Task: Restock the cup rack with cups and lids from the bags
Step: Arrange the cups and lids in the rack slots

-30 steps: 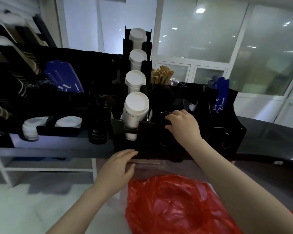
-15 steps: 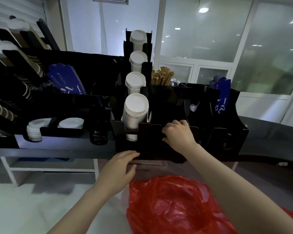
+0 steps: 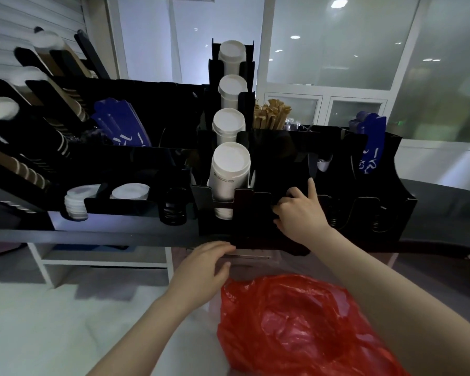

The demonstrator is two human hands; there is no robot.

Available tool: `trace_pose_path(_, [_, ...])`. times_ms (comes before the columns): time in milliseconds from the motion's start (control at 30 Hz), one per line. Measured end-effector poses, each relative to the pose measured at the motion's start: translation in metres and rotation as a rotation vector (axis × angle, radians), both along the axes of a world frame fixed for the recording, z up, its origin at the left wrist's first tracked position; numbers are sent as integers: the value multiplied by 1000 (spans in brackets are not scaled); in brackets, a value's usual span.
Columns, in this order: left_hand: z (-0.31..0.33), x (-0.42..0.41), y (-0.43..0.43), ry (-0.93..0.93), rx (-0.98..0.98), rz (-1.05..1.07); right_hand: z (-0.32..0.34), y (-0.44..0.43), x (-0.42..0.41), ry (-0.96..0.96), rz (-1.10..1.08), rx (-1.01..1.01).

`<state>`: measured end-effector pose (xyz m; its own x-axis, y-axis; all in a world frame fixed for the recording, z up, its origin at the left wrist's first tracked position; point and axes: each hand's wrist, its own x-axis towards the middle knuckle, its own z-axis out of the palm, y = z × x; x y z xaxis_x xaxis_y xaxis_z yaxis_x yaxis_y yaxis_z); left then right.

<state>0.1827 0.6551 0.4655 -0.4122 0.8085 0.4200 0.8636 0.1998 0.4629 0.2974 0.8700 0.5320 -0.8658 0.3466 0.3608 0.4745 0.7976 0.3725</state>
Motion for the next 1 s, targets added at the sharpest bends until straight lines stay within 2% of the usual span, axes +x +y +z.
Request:
trace_pose_path(133, [1, 0, -9, 32, 1, -8, -7, -4, 10, 22, -2, 41])
trace_pose_path(367, [3, -10, -23, 137, 3, 22, -22, -28, 28, 191, 53, 59])
trace_pose_path(600, [-8, -17, -34, 199, -40, 1, -42, -62, 49, 224, 20, -66])
trace_pose_path(767, [-38, -18, -49, 122, -82, -68, -76, -92, 73, 249, -22, -165])
trace_pose_path(867, [-58, -12, -55, 76, -115, -115, -105, -109, 99, 209, -115, -283])
trace_pose_path(1000, [-80, 2, -59, 24, -152, -169, -144, -117, 147, 23, -300, -460])
